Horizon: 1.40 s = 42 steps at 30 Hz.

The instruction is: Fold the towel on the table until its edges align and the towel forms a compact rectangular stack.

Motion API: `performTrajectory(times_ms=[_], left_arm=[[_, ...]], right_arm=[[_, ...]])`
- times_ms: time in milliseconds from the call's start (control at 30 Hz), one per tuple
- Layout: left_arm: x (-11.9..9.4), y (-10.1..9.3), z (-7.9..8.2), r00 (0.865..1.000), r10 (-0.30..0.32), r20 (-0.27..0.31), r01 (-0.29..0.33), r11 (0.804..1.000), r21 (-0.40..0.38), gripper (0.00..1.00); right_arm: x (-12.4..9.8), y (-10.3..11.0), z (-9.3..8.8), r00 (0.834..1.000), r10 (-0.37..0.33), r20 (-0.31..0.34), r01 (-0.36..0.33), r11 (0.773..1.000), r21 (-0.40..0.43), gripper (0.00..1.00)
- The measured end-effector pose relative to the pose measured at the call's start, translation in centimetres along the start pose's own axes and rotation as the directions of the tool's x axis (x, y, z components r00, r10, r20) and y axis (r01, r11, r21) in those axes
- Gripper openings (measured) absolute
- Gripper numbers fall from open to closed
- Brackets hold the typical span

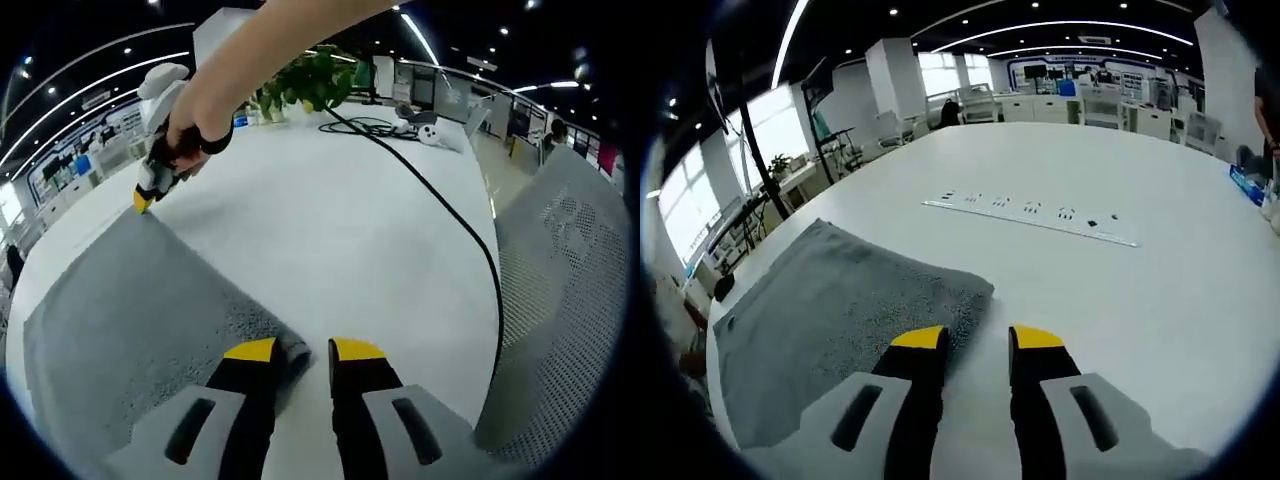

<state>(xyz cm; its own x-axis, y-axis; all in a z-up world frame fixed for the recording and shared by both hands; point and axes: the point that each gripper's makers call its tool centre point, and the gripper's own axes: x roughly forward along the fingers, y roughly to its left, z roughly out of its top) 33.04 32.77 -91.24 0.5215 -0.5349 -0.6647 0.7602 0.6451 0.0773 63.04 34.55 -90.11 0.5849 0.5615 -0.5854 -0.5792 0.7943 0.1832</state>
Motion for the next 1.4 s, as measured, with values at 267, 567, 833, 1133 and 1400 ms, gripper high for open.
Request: performTrajectory(times_ms=[267, 567, 833, 1133, 1400], left_arm=[[0.0, 0.4, -0.2, 1.0, -0.009, 0.023, 0.008, 1.0, 0.01, 0.14], [0.4, 1.1, -0.5, 1.0, 0.012, 0.014, -0.012, 0.999, 0.044, 0.05], [0.2, 0.3, 0.2, 0.998, -0.032, 0.053, 0.03, 0.999, 0.034, 0.03], [-1.0, -1.7, 5.2, 0.979, -0.101, 0.179, 0.093, 0.994, 0.053, 0.03], [-2.2, -3.7, 9.3, 0.947, -0.153, 0.282, 0.146, 0.988, 0.044, 0.03]], right_arm=[[1.7, 0.0, 0.4, 1.0, 0.003, 0.012, -0.003, 1.0, 0.027, 0.18], [1.9, 0.2, -0.3, 1.0, -0.022, -0.011, 0.021, 0.995, -0.102, 0.03], [1.1, 0.0, 0.1, 0.998, -0.065, -0.006, 0.063, 0.987, -0.148, 0.0], [-2.0, -2.1, 1.9, 0.991, -0.13, 0.043, 0.134, 0.986, -0.104, 0.0], [-6.6, -4.0, 2.9, 0.981, -0.186, 0.061, 0.19, 0.98, -0.059, 0.0]])
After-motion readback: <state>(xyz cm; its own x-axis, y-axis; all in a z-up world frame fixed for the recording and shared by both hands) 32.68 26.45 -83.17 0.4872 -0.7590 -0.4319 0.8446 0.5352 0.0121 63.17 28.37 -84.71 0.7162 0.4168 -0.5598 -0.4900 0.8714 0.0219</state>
